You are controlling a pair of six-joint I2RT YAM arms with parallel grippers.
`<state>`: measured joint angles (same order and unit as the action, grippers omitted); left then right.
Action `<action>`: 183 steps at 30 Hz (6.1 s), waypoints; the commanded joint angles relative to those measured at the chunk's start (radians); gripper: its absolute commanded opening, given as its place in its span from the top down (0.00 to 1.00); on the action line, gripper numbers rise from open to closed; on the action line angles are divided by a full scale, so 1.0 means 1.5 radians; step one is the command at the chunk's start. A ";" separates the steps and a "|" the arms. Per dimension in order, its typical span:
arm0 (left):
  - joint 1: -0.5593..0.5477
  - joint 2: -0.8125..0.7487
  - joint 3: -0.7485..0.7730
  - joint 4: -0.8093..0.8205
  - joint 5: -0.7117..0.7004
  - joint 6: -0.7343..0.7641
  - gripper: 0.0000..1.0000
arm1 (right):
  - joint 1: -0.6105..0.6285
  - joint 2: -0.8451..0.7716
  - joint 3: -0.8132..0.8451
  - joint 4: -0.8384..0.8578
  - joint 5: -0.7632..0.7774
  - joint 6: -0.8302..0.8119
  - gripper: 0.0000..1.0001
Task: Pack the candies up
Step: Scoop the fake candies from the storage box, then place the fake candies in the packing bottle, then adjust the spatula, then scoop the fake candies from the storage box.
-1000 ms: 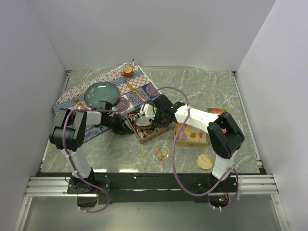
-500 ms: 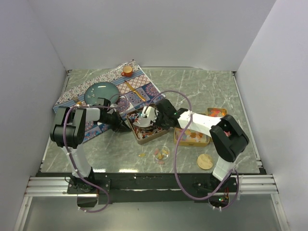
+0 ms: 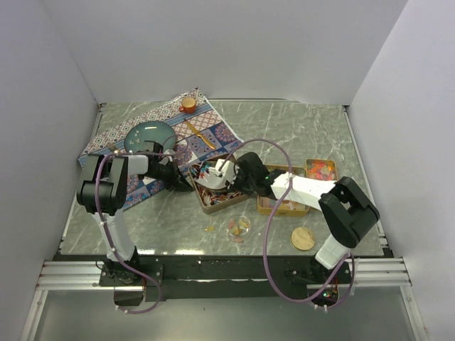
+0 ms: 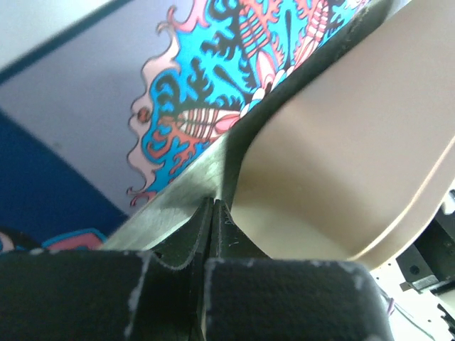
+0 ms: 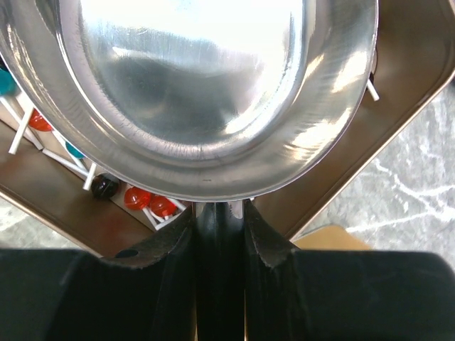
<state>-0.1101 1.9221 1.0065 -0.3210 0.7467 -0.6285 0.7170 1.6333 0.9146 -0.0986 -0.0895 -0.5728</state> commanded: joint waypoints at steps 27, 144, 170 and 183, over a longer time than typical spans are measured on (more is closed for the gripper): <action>0.012 0.020 0.108 -0.037 0.016 0.158 0.95 | -0.039 -0.317 -0.116 0.122 -0.056 -0.044 1.00; -0.040 0.000 0.431 0.158 0.104 -0.034 0.44 | -0.281 -0.222 0.387 -0.726 0.059 0.056 1.00; -0.004 -0.023 0.279 0.155 0.117 0.009 0.43 | -0.286 -0.129 0.355 -0.896 0.266 -0.416 1.00; 0.009 -0.053 0.223 0.166 0.117 0.015 0.43 | -0.246 -0.086 0.269 -0.842 0.363 -0.532 1.00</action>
<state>-0.0975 1.9064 1.3518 -0.1154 0.9005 -0.6205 0.3466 1.4689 1.3399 -1.3308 0.3737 -1.0550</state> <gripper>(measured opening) 0.566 0.300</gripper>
